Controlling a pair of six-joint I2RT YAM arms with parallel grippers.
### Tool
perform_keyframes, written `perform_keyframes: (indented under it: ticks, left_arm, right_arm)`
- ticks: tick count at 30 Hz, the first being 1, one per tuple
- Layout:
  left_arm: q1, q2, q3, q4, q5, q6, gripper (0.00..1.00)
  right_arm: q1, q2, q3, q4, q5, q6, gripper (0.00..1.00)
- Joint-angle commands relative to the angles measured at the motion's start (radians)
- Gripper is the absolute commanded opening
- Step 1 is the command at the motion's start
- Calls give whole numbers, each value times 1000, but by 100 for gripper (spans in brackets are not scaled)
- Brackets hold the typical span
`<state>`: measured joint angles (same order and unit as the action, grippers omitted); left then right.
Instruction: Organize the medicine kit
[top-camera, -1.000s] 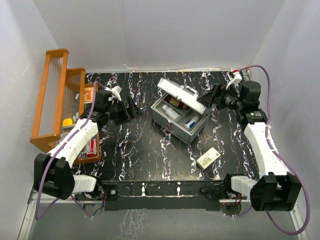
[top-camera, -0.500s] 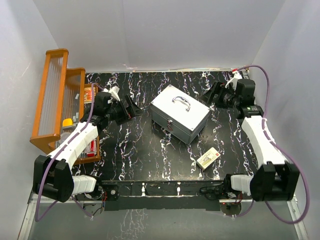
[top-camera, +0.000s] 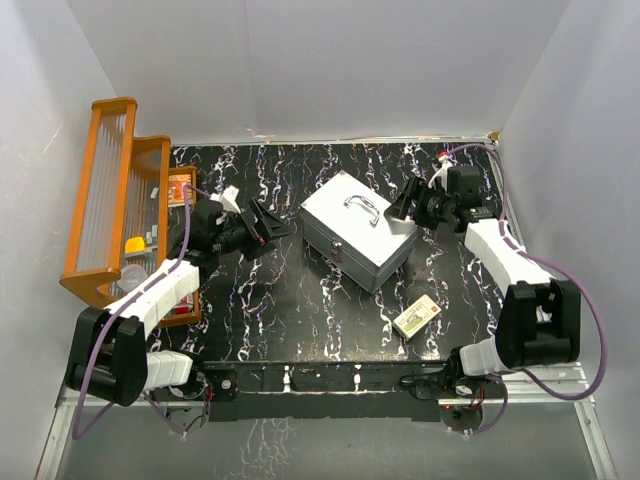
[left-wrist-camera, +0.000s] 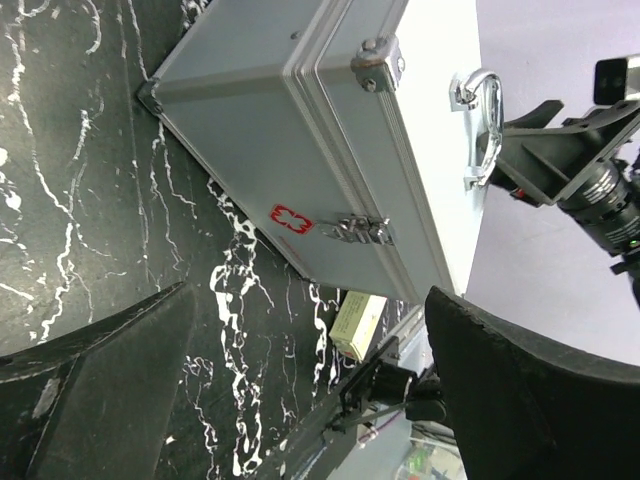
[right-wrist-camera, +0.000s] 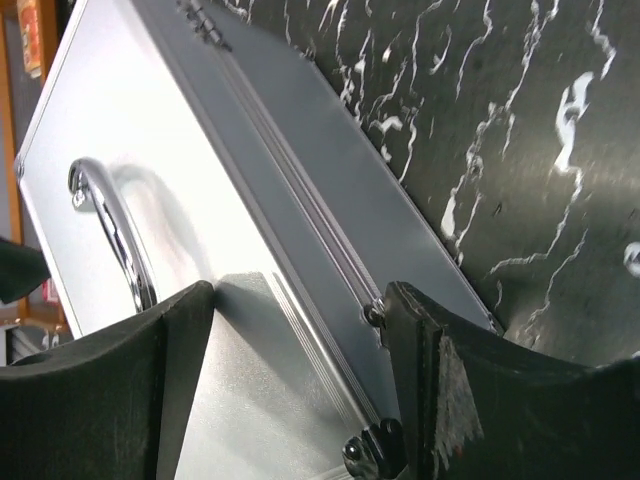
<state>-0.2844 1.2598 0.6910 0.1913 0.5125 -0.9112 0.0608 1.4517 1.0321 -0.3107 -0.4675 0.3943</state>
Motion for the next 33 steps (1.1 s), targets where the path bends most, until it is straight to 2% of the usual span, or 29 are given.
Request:
perform_keyframes:
  ticks: [1, 8, 12, 15, 18, 23, 27, 33]
  left_arm:
    - [-8, 16, -12, 136, 100, -41, 94]
    - [-26, 103, 32, 142, 107, -31, 89]
    - [-35, 127, -34, 251, 109, -46, 90]
    - [-40, 115, -125, 387, 86, -101, 94]
    - [-65, 113, -228, 557, 6, -210, 99]
    - [-150, 68, -381, 780, -224, -416, 99]
    - [-235, 63, -459, 894, -428, -574, 99]
    - [-272, 93, -480, 987, -546, -704, 99]
  right_arm:
    - [23, -99, -117, 42, -51, 66, 64]
    - [112, -186, -201, 70, -66, 175, 58]
    - [174, -249, -260, 89, -33, 234, 57]
    - [205, -296, -295, 108, -13, 277, 57]
    - [224, -318, -318, 128, -6, 308, 56]
    - [245, -328, -328, 145, 5, 338, 57]
    - [249, -324, -321, 144, 7, 337, 56]
    - [255, -317, -311, 144, 4, 335, 57]
